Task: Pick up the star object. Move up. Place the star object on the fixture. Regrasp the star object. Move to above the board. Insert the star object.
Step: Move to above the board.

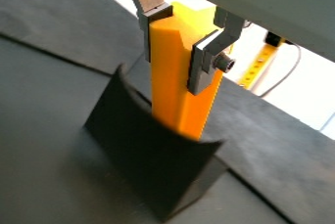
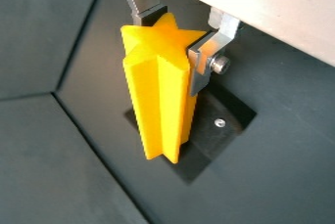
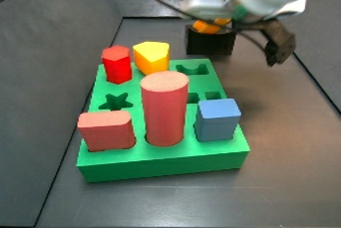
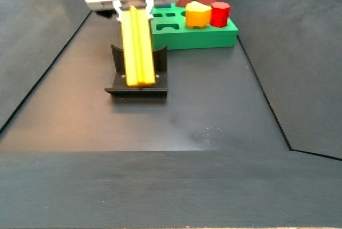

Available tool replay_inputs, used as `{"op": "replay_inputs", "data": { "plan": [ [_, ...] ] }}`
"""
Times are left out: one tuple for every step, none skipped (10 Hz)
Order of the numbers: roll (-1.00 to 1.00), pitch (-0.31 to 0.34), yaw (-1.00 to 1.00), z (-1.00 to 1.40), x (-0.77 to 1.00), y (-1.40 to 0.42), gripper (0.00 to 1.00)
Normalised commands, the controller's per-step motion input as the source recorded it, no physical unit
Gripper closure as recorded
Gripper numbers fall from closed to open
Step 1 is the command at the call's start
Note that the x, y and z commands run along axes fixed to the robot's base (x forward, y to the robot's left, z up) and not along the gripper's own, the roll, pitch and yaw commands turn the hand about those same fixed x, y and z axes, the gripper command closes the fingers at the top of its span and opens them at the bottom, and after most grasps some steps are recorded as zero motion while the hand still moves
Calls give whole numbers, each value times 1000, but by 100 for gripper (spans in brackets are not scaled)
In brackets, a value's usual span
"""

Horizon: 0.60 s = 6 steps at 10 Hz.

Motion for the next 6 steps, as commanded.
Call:
{"op": "replay_inputs", "data": {
  "plan": [
    [-219, -48, -400, 1000, 96, 56, 100],
    [-185, 24, -319, 1000, 71, 59, 100],
    [-157, 83, -264, 1000, 62, 58, 100],
    [-139, 131, -204, 1000, 58, 55, 100],
    [-124, 167, -148, 1000, 49, 55, 100],
    [-99, 202, -73, 1000, 35, 49, 100]
  ]
}}
